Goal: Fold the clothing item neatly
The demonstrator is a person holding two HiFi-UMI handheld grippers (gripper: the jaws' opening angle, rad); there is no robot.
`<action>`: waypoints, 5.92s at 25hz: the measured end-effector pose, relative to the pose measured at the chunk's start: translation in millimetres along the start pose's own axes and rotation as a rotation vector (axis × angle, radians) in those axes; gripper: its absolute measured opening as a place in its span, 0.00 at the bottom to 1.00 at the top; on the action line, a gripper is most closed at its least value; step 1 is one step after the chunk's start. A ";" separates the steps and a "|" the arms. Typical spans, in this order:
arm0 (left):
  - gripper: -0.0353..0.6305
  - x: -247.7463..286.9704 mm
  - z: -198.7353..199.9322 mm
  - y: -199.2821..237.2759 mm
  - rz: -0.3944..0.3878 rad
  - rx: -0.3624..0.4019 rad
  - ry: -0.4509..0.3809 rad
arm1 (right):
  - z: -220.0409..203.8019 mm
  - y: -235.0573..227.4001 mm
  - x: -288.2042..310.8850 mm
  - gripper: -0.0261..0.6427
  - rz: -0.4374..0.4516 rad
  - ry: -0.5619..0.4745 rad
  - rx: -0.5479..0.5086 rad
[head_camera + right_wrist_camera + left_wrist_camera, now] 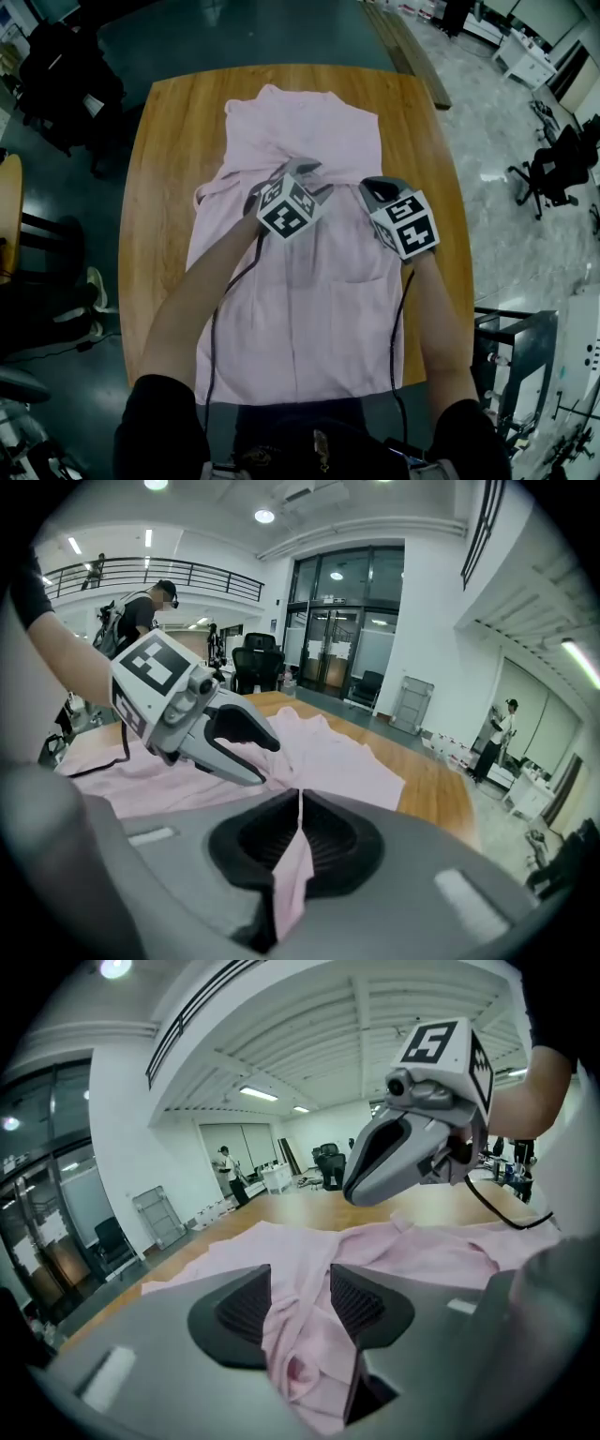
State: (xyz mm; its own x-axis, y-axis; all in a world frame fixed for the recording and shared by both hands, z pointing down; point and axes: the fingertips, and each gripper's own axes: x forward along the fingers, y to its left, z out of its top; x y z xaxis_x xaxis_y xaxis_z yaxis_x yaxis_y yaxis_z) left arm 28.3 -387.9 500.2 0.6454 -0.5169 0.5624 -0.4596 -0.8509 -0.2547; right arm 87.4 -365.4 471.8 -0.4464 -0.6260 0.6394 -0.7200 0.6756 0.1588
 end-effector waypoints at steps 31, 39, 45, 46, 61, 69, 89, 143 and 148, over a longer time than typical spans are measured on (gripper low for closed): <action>0.08 -44.3 -180.4 183.7 0.240 -0.355 0.293 | 47.2 -50.2 101.2 0.07 0.139 -0.036 0.359; 0.08 -37.3 -190.7 182.6 0.261 -0.330 0.358 | -23.5 -91.1 77.9 0.11 -0.013 0.017 0.482; 0.08 -39.6 -196.2 186.9 0.283 -0.328 0.381 | 27.8 -70.9 74.9 0.11 0.011 -0.046 0.331; 0.08 -40.2 -196.9 188.0 0.288 -0.333 0.378 | 36.4 -56.6 84.1 0.11 0.047 -0.041 0.305; 0.07 -59.7 -217.2 214.6 0.361 -0.424 0.377 | 40.3 -19.0 110.7 0.06 0.092 0.023 0.257; 0.07 -61.7 -219.1 213.9 0.382 -0.431 0.405 | -51.0 -19.5 69.1 0.07 0.094 0.177 0.275; 0.17 -20.3 -115.5 146.0 0.123 -0.444 0.236 | 2.5 -18.5 103.1 0.05 0.182 0.169 0.149; 0.42 23.5 -203.1 335.4 0.257 -0.483 0.372 | -24.5 -224.3 218.1 0.33 0.136 0.250 0.213; 0.12 27.4 -198.4 326.4 0.210 -0.425 0.420 | -18.3 -212.1 219.4 0.10 0.185 0.233 0.177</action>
State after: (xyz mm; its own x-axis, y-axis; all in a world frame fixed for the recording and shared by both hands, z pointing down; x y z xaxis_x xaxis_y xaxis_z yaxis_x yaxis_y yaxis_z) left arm -225.1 -661.1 588.5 0.2604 -0.5142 0.8172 -0.8084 -0.5788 -0.1067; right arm 151.9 -638.9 592.1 -0.4593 -0.3799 0.8029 -0.7284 0.6785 -0.0956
